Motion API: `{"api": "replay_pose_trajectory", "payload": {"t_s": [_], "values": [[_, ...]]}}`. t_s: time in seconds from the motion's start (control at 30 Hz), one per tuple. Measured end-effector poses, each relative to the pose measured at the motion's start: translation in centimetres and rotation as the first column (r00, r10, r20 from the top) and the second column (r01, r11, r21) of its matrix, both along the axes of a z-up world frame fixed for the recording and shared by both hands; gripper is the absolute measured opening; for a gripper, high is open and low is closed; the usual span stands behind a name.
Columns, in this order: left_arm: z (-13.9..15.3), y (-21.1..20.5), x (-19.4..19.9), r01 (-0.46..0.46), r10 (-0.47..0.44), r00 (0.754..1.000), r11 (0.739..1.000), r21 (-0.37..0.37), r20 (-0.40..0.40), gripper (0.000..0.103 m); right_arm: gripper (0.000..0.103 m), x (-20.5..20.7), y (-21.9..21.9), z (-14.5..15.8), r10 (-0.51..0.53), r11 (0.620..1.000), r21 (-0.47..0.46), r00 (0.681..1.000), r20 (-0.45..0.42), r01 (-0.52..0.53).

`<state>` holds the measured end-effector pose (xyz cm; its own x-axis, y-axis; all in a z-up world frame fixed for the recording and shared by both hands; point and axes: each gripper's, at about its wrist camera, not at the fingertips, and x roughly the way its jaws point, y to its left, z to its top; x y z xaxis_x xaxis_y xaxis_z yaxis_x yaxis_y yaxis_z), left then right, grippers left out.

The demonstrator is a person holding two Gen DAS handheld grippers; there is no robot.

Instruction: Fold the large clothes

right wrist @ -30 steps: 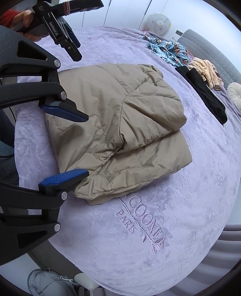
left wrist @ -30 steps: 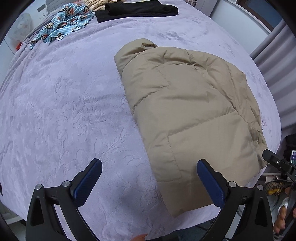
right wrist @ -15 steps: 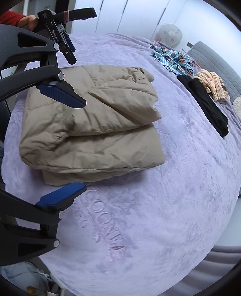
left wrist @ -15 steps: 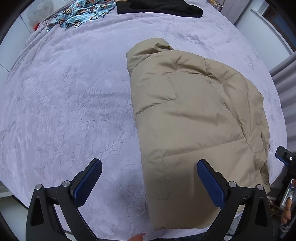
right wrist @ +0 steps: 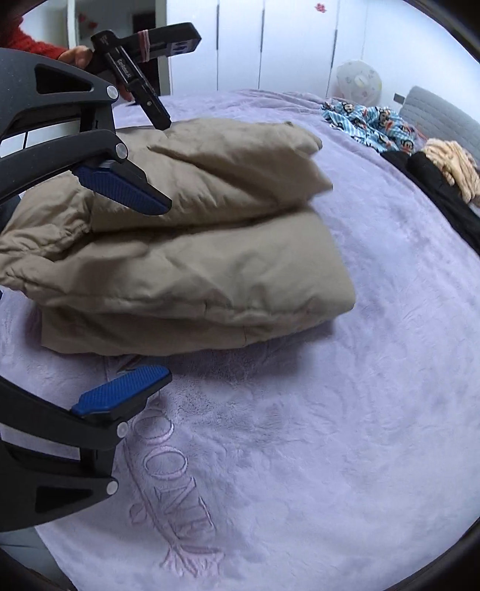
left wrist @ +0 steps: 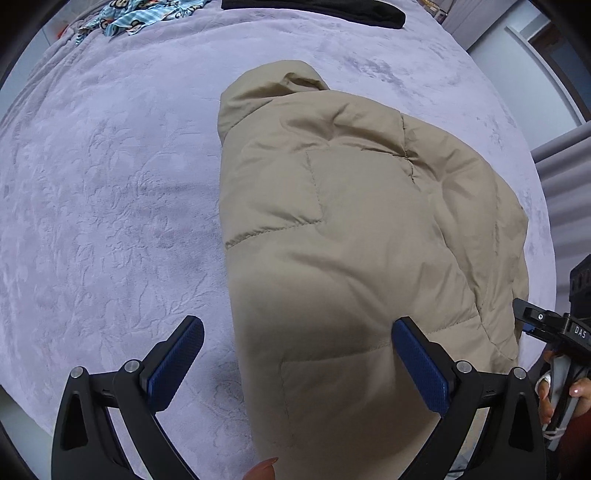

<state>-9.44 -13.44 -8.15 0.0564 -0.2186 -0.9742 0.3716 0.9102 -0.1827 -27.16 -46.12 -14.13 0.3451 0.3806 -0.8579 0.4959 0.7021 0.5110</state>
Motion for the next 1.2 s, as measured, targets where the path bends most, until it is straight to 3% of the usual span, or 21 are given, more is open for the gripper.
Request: {"api": "replay_pose_trajectory", "payload": {"t_s": [0.23, 0.33, 0.43, 0.53, 0.6, 0.63, 0.77, 0.9, 1.0, 1.1, 1.2], "values": [[-0.6, -0.2, 0.4, -0.006, 0.006, 1.0, 1.0, -0.021, -0.022, 0.103, 0.086, 0.6, -0.9, -3.6, -0.004, 0.996, 0.084, 1.0, -0.011, 0.005], [-0.9, -0.2, 0.5, -0.009, 0.008, 0.999, 0.999, -0.043, -0.037, 0.103, 0.086, 0.9, -0.9, -4.6, -0.018, 0.987, 0.161, 1.0, 0.018, 0.015], [-1.2, 0.1, 1.0, -0.017, 0.009, 0.998, 0.995, -0.103, -0.07, 0.103, 0.086, 1.3, -0.6, -5.0, -0.033, 0.964, 0.265, 0.998, 0.06, 0.016], [-1.4, 1.2, 2.0, -0.044, 0.014, 0.991, 0.973, -0.228, -0.131, 0.103, 0.086, 1.4, -0.2, -4.6, -0.043, 0.952, 0.307, 0.993, 0.11, 0.007], [-1.6, 1.8, 2.6, -0.066, 0.022, 0.987, 0.96, -0.273, -0.162, 0.103, 0.096, 1.4, -0.3, -4.4, -0.043, 0.945, 0.328, 0.99, 0.131, -0.002], [-1.9, 2.0, 3.0, -0.073, 0.025, 0.985, 0.958, -0.279, -0.172, 0.103, 0.103, 1.4, -0.1, -4.3, -0.039, 0.945, 0.326, 0.99, 0.137, -0.008], [-2.3, 2.8, 4.1, -0.051, 0.004, 0.986, 0.959, -0.278, -0.165, 0.103, 0.103, 2.1, -0.2, -3.8, -0.003, 0.961, 0.275, 0.99, 0.14, -0.036], [-2.9, 5.0, 5.5, -0.108, 0.021, 0.975, 0.912, -0.395, -0.22, 0.103, 0.103, 2.5, -0.8, -3.1, -0.029, 0.937, 0.347, 0.981, 0.19, -0.039], [-4.0, 5.0, 6.1, -0.105, 0.007, 0.972, 0.907, -0.409, -0.233, 0.103, 0.103, 2.4, -1.0, -2.7, -0.032, 0.921, 0.387, 0.977, 0.21, -0.053], [-5.5, 3.8, 5.8, -0.063, -0.041, 0.969, 0.913, -0.403, -0.244, 0.102, 0.103, 3.5, 0.1, -1.7, 0.066, 0.932, 0.335, 0.974, 0.216, -0.137], [-6.7, 2.4, 5.0, -0.021, -0.081, 0.967, 0.919, -0.393, -0.241, 0.103, 0.103, 5.6, 2.2, -1.4, 0.2, 0.945, 0.229, 0.967, 0.157, -0.233]]}}
